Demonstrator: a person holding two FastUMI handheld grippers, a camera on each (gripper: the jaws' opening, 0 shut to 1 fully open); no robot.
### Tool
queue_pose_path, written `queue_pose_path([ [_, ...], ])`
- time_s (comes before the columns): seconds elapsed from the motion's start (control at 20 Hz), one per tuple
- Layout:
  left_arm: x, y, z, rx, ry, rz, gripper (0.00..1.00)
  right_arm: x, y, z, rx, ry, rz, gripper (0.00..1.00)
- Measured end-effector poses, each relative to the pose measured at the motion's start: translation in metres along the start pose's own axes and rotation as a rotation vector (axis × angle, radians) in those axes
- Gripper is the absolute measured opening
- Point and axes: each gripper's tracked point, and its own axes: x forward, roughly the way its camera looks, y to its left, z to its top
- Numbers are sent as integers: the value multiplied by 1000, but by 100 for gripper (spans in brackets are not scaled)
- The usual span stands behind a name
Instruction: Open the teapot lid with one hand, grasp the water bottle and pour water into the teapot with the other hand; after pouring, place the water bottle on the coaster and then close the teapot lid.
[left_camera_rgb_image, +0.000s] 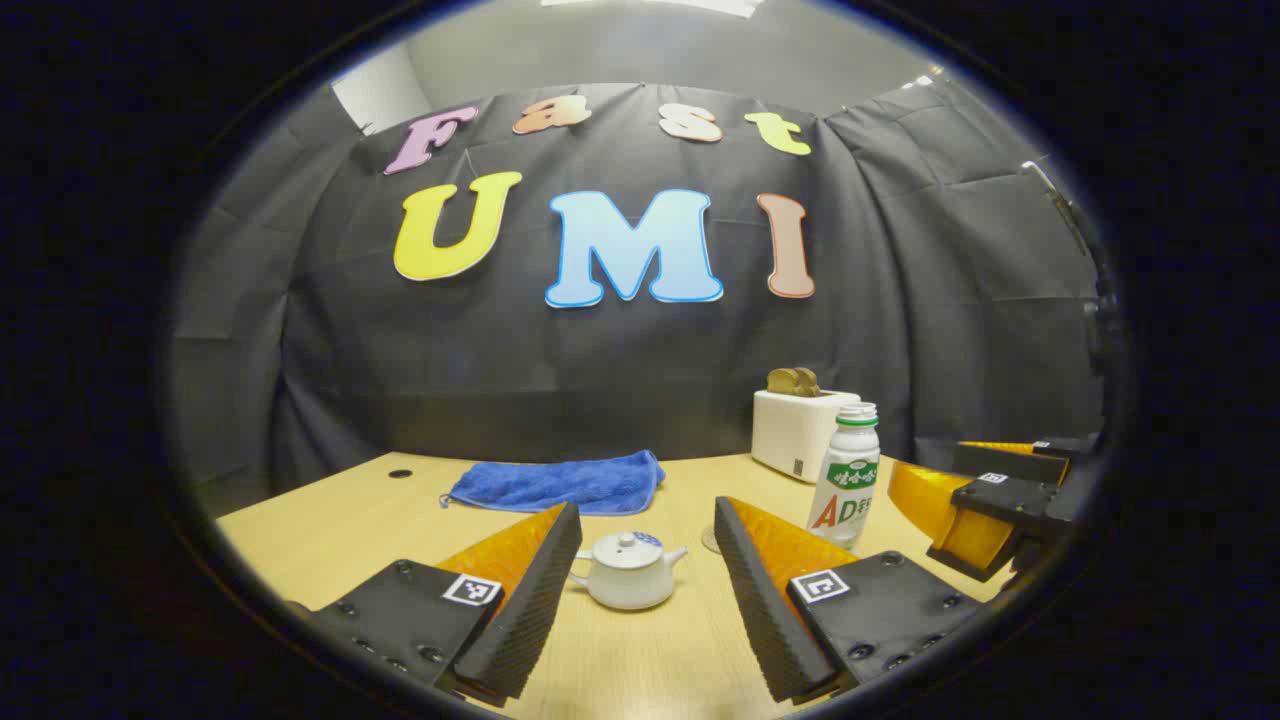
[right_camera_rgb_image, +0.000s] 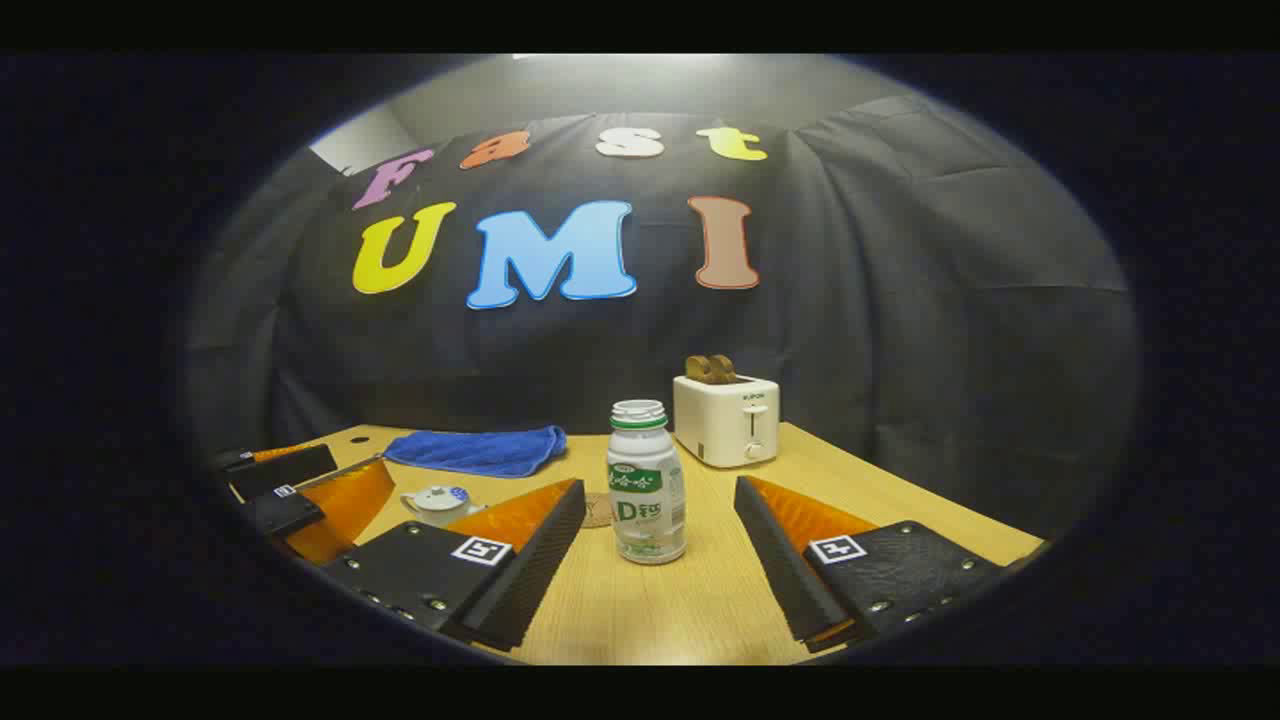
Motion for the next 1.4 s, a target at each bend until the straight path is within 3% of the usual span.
queue_pose_path([
  [0.05, 1, 0, 0, -3, 1, -2, 86, 0, 0, 1, -2, -1, 0, 79],
  [0.1, 2, 0, 0, -5, 3, -2, 86, 0, 1, 0, -6, -1, 1, 92],
  [0.2, 4, 1, -1, -3, 8, -2, 90, 0, 3, 0, -6, -2, 7, 92],
  [0.4, 2, 3, -5, -3, 16, 0, 86, 0, 4, -1, -1, 1, 7, 92],
  [0.45, 2, 4, -5, -5, 17, -2, 90, 0, 3, -1, 0, 2, 7, 93],
  [0.5, 1, 4, -6, -4, 19, -1, 86, 0, 4, -2, 1, 4, 7, 92],
  [0.7, 3, 4, -13, -1, 36, 0, 90, -1, 4, -5, 0, 12, 3, 93],
  [0.75, 4, 5, -16, 0, 44, 2, 86, -2, 3, -5, 1, 14, 2, 93],
  [0.8, 7, 6, -21, 2, 54, 5, 94, -1, 3, -6, 3, 15, 2, 93],
  [0.9, 17, 8, -27, 2, 65, 8, 94, -1, 3, -7, 4, 17, 3, 93],
  [1.0, 32, 11, -32, -2, 79, 13, 84, -1, 3, -9, 2, 20, 4, 92],
  [1.1, 51, 14, -40, -14, 104, 14, 87, -1, 1, -12, 1, 25, 2, 92],
  [1.2, 68, 19, -48, -25, 129, 22, 80, -2, -1, -13, 0, 29, -3, 92],
  [1.25, 75, 22, -51, -24, 142, 29, 84, -1, -2, -14, -1, 32, -5, 92],
  [1.3, 84, 24, -54, -21, 154, 35, 77, -1, -4, -16, -1, 35, -8, 92],
  [1.35, 91, 26, -56, -19, 162, 40, 79, -1, -5, -17, 0, 38, -9, 92],
  [1.4, 98, 27, -57, -16, 168, 44, 73, 0, -6, -18, 0, 40, -12, 93],
])
